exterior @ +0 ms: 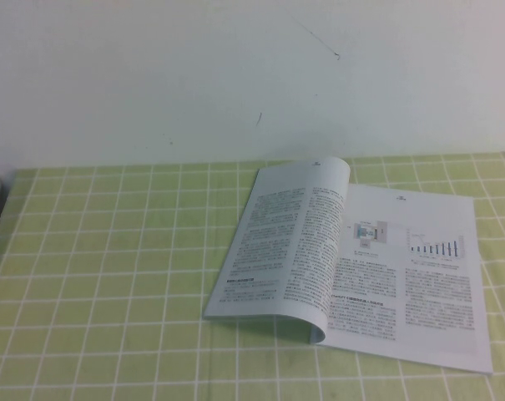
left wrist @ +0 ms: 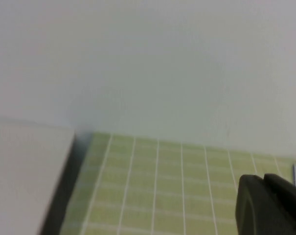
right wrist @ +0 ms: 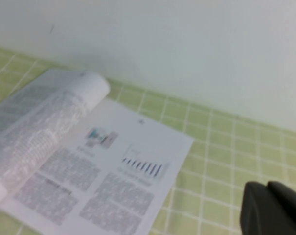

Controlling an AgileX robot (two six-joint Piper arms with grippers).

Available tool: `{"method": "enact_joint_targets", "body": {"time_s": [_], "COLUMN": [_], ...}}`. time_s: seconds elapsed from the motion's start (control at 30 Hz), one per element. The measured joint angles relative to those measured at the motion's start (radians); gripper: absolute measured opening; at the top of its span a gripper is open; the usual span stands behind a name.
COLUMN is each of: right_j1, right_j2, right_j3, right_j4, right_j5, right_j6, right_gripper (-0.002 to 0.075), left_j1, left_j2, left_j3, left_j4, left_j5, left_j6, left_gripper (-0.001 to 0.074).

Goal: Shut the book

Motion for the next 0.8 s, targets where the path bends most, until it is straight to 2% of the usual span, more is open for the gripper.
{"method": "enact_joint_targets", "body": {"time_s": [0.13,0.37,0.57,0.8], "right_j1": [0.0,0.0,0.024,0.087], "right_j2": [0.162,0.48,0.722,0.98], "right_j3": [0.0,0.0,0.0,-0.005], "right_j4": [0.137,0.373,0.424,0.444], "right_j5": [0.039,0.039,-0.076,-0.231], "right_j6": [-0.113,-0.381,-0.447,-0.459], "right_gripper": [-0.0003,-0.0003,-0.0003,-0.0003], "left_j1": [-0.037,-0.196,-0.327,-0.34], "left_j2": [0.248,0.632,0.927,1.217], "left_j3": [-0.006,-0.126,-0.356,-0.7], "left_j4": [-0.177,-0.449,-0.485,-0.488], "left_j5": [0.011,-0.003,0.001,0.145], "left_j6": [0.14,0.481,0.568,0.577], "left_gripper": [-0.0004,-0.0004,-0.0004,-0.0004]}}
